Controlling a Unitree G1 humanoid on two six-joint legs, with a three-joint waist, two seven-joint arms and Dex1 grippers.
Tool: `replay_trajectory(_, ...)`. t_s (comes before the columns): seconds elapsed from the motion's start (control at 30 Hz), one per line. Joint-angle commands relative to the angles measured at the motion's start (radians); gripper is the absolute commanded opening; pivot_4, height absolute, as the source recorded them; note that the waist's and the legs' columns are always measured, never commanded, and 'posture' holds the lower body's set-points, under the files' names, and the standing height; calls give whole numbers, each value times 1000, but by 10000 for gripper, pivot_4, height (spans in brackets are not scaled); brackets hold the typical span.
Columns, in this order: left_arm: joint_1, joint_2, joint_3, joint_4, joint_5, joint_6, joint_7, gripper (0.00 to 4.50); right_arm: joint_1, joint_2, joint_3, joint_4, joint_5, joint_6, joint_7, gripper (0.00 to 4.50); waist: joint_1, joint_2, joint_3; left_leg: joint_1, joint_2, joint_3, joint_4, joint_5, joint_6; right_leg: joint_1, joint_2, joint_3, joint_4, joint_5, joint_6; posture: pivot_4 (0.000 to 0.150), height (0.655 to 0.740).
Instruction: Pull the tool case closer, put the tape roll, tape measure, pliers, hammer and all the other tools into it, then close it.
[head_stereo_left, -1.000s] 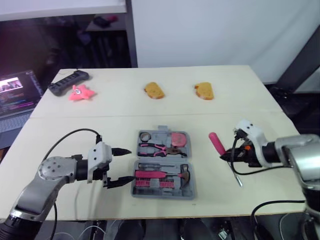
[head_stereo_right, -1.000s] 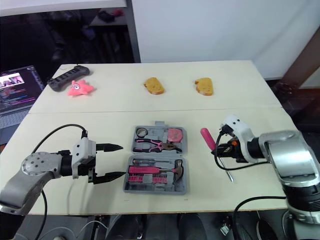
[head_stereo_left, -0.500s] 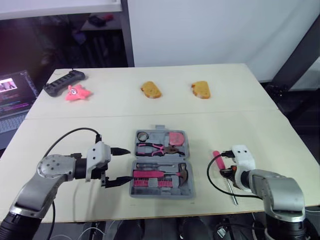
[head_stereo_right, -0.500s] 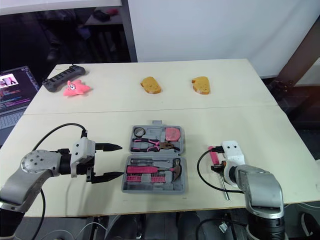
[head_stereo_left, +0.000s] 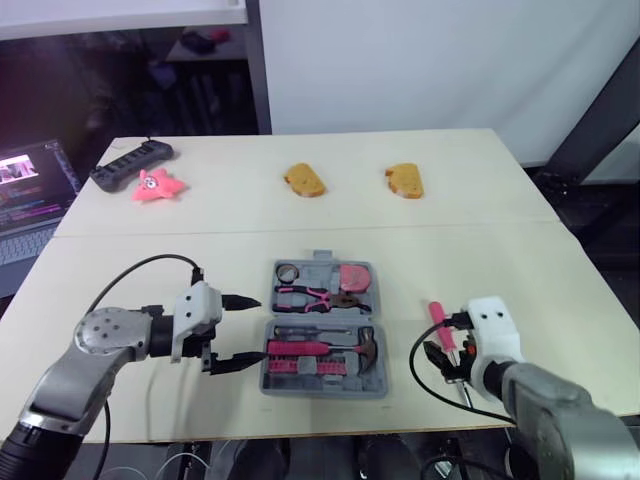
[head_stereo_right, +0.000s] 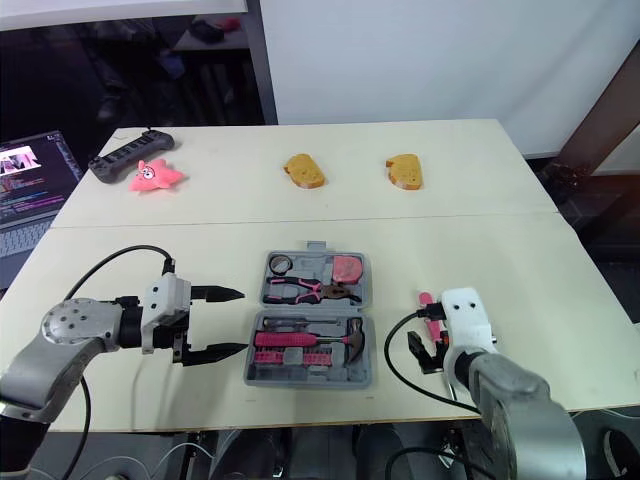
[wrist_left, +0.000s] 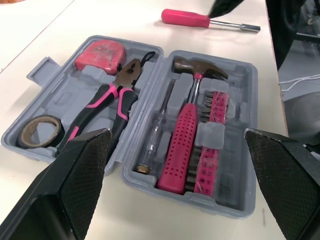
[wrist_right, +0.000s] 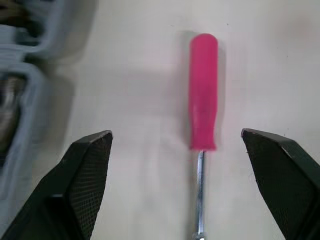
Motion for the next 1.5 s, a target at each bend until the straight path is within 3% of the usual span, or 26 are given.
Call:
replay_trajectory(0.03, -19, 4, 1, -9, -10, 0, -11, 45000, 89, 39, 27, -11, -2, -263, -36, 44452, -2, 0, 0, 0, 0, 0, 0, 0, 0, 0, 0, 0, 0, 0, 0, 1500, 7400)
replay_trajectory(0.27, -47, 3, -15, 14, -2, -9, -33, 45000, 182, 77, 39, 274, -27, -678, -97, 44452, -4, 0, 0, 3, 0, 2, 0, 0, 0, 2, 0, 1, 0, 0, 0, 1500, 7400)
replay_trajectory(0.63, -49, 8, -9, 6, 1, -9, -21, 45000, 168, 37, 17, 463, -5, -799, -99, 44452, -1, 0, -1, 4, 0, 1, 0, 0, 0, 3, 0, 1, 0, 0, 0, 1500, 7400)
replay_trajectory(0.73, -44, 9, -6, 0, -1, -6, -16, 45000, 177, 33, 23, 475, 2, -801, -98, 36462, -1, 0, -1, 4, 0, 1, 0, 0, 0, 3, 0, 1, 0, 0, 0, 1500, 7400)
replay_trajectory(0.97, -24, 14, -8, -16, -4, -2, -17, 45000, 165, 26, 40, 495, 15, -826, -98, 3723, 1, 0, -1, 14, 0, 1, -1, -1, 1, 14, 0, 1, -2, -1, 0, 1500, 7400)
replay_trajectory(1.17, -32, 11, -5, -38, -54, 101, 0, 45000, 158, 11, 33, 480, 17, -843, -96, 3849, -1, 0, -1, 14, 0, 1, -1, -1, 1, 14, 0, 1, -1, -1, 0, 1500, 7400)
replay_trajectory(1.3, -45, -61, 48, 1, -81, 37, 36, 45000, 132, -55, 62, 375, 15, -827, -58, 3849, 0, 1, 0, 14, 0, 1, -1, -1, 1, 14, 0, 1, -1, -1, 0, 1500, 7400)
replay_trajectory(1.4, -34, -96, 119, 64, -151, -85, -79, 45000, 35, -173, 113, 203, 67, -701, 32, 3849, -3, 0, 0, 14, 0, 1, -1, -1, 1, 13, 0, 1, -1, -1, 0, 1500, 7400)
replay_trajectory(1.5, -13, -52, 147, 121, -175, -145, -209, 45000, -113, -277, 163, 73, 178, -515, 132, 3849, -16, 4, 1, 14, 1, 2, -1, -1, 1, 11, 0, 5, -1, -1, 0, 1500, 7400)
